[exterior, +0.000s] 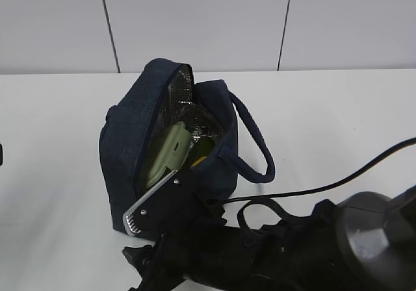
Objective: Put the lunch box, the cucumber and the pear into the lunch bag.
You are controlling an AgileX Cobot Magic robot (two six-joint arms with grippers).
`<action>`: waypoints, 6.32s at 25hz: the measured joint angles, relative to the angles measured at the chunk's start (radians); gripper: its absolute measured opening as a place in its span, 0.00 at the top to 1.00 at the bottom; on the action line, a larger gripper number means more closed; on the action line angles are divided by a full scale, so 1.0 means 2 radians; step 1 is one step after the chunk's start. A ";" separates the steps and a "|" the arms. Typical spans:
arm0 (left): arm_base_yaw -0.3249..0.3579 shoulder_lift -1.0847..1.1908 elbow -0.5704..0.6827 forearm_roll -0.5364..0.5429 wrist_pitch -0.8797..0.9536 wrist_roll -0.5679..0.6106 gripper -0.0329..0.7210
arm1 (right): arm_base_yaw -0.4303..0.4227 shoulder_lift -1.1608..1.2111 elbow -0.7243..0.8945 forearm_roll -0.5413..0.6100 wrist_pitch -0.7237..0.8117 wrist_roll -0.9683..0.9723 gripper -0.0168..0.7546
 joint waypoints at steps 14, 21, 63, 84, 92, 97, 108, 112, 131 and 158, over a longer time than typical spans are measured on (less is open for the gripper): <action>0.000 0.000 0.000 -0.001 0.000 0.000 0.62 | 0.000 0.001 -0.006 0.002 0.003 -0.001 0.38; 0.000 0.000 0.000 -0.001 0.000 0.000 0.62 | 0.000 0.009 -0.013 -0.007 0.001 -0.001 0.38; 0.000 0.000 0.000 -0.002 0.000 0.002 0.63 | 0.000 0.001 -0.014 0.053 0.025 -0.059 0.98; 0.000 0.000 0.000 -0.002 -0.004 0.002 0.64 | 0.000 -0.118 -0.014 0.054 0.119 -0.090 0.98; 0.000 0.000 0.000 -0.001 0.020 0.002 0.64 | 0.000 -0.156 -0.014 0.055 0.141 -0.110 0.98; 0.000 0.007 0.000 -0.001 0.069 0.004 0.64 | 0.000 -0.169 -0.014 0.056 0.146 -0.112 0.98; 0.000 0.109 -0.040 -0.039 0.155 0.090 0.64 | 0.000 -0.170 -0.069 0.071 0.221 -0.112 0.98; 0.000 0.141 -0.043 -0.046 0.153 0.147 0.64 | 0.000 -0.170 -0.083 0.071 0.241 -0.112 0.98; 0.000 0.268 -0.045 -0.208 0.101 0.460 0.59 | 0.000 -0.170 -0.084 0.071 0.251 -0.121 0.98; 0.000 0.391 -0.100 -0.292 0.089 0.534 0.94 | 0.000 -0.170 -0.085 0.072 0.258 -0.121 0.98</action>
